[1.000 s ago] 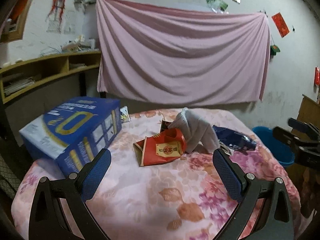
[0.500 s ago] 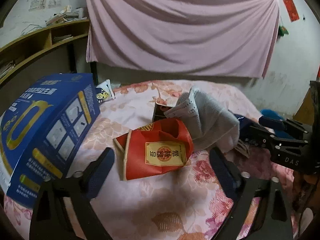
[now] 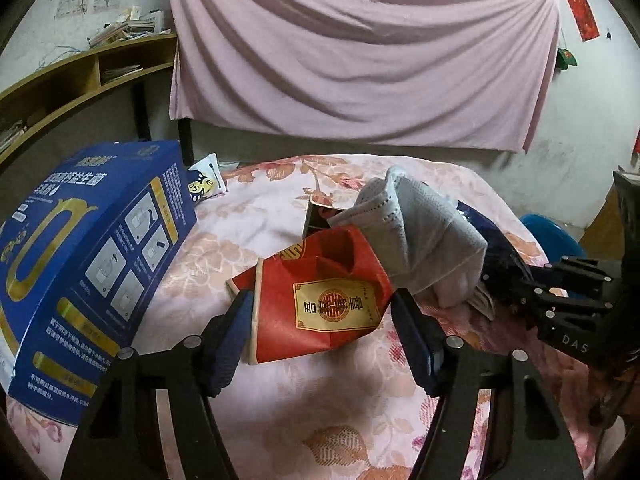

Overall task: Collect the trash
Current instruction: 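Grasp the red paper packet with the left gripper while the right grasps the blue wrapper, then carry both items to the blue basin and open both grippers to drop them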

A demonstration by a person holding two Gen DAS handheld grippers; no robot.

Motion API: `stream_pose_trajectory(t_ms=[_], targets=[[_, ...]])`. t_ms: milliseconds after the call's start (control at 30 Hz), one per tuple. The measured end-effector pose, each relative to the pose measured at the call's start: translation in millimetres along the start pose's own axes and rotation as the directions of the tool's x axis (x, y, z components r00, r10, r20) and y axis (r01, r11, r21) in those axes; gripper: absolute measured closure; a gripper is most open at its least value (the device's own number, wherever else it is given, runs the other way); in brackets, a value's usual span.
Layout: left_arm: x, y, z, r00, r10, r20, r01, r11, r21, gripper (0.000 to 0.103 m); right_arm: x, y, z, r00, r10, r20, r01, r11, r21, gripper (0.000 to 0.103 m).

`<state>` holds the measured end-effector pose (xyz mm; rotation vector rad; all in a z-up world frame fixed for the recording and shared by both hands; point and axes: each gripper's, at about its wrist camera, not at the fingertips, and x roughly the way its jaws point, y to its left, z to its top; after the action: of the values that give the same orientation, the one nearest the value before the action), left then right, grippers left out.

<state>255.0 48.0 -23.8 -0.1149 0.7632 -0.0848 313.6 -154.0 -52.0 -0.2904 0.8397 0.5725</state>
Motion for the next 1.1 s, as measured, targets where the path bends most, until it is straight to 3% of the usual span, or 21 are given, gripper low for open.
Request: stream_pose_trajectory(t_ms=[333, 533, 667, 767, 900, 1100], targets=[[-31, 4, -18, 0.993, -0.090, 0.077, 0.094, 0.995, -0.045, 0.040, -22, 7, -15, 0.998, 0.001, 0.061, 0.000, 1.000, -0.011, 0.093], [-61, -3, -13, 0.969, -0.138, 0.207, 0.161, 0.982, -0.100, 0.040, -55, 14, -26, 0.976, -0.018, 0.215, 0.019, 1.000, -0.002, 0.093], [-82, -21, 2, 0.940, -0.153, 0.306, 0.186, 0.979, -0.082, 0.040, -80, 12, -34, 0.937, -0.010, 0.350, -0.004, 0.999, 0.038, 0.093], [-98, -42, 20, 0.909, -0.174, 0.379, 0.200, 0.979, -0.030, 0.040, -100, 7, -40, 0.895, -0.037, 0.445, 0.004, 0.997, 0.076, 0.093], [-110, -80, 48, 0.868, -0.226, 0.443, 0.224, 0.973, 0.059, 0.040, -129, -13, -42, 0.814, -0.116, 0.570, 0.039, 0.989, 0.145, 0.093], [-105, -155, 86, 0.810, -0.342, 0.476, 0.272, 0.939, 0.212, 0.040, -168, -61, -53, 0.700, -0.275, 0.659, 0.119, 0.955, 0.272, 0.093]])
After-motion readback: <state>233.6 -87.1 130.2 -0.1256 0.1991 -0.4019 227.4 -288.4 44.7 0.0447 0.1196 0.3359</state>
